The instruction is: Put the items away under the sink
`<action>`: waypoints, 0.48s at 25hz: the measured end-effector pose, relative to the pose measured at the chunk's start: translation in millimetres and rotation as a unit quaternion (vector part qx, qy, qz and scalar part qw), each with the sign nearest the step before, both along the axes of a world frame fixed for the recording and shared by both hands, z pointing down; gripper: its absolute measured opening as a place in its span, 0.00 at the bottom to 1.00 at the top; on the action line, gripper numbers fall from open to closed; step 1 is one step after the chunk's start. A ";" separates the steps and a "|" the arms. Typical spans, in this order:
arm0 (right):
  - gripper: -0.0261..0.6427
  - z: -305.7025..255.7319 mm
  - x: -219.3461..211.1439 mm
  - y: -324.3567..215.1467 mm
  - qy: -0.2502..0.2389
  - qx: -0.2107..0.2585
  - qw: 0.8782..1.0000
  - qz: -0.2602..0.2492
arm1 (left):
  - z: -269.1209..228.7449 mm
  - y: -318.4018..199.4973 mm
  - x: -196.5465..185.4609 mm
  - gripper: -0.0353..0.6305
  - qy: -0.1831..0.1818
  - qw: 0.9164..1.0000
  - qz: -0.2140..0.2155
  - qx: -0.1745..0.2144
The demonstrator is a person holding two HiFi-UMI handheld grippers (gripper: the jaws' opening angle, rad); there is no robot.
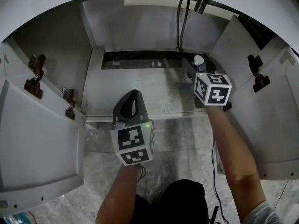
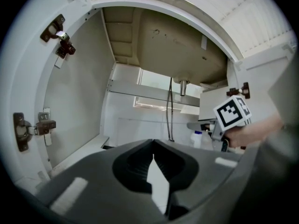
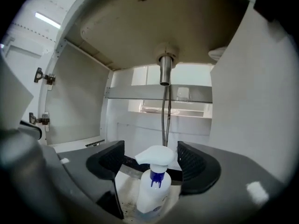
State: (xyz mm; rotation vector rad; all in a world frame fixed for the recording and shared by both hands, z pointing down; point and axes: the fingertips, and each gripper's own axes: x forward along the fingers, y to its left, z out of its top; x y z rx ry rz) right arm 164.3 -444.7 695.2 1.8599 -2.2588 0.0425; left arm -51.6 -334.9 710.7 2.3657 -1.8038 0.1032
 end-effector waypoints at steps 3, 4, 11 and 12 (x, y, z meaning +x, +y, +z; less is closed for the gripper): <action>0.56 -12.8 -1.6 18.7 0.021 0.044 0.999 0.024 | 3.3 -0.1 0.1 0.07 0.001 1.000 -0.004 -0.007; 0.56 -18.3 -3.6 27.1 0.030 0.063 0.997 0.031 | 3.3 -0.2 0.5 0.07 0.001 1.000 -0.006 -0.007; 0.48 -26.5 -52.9 94.5 0.047 0.108 0.993 0.013 | -3.0 3.8 3.5 0.07 0.005 1.000 -0.016 -0.001; 0.44 -24.8 -59.5 102.0 0.049 0.105 0.993 0.008 | -6.4 7.5 2.7 0.07 0.009 1.000 -0.020 -0.003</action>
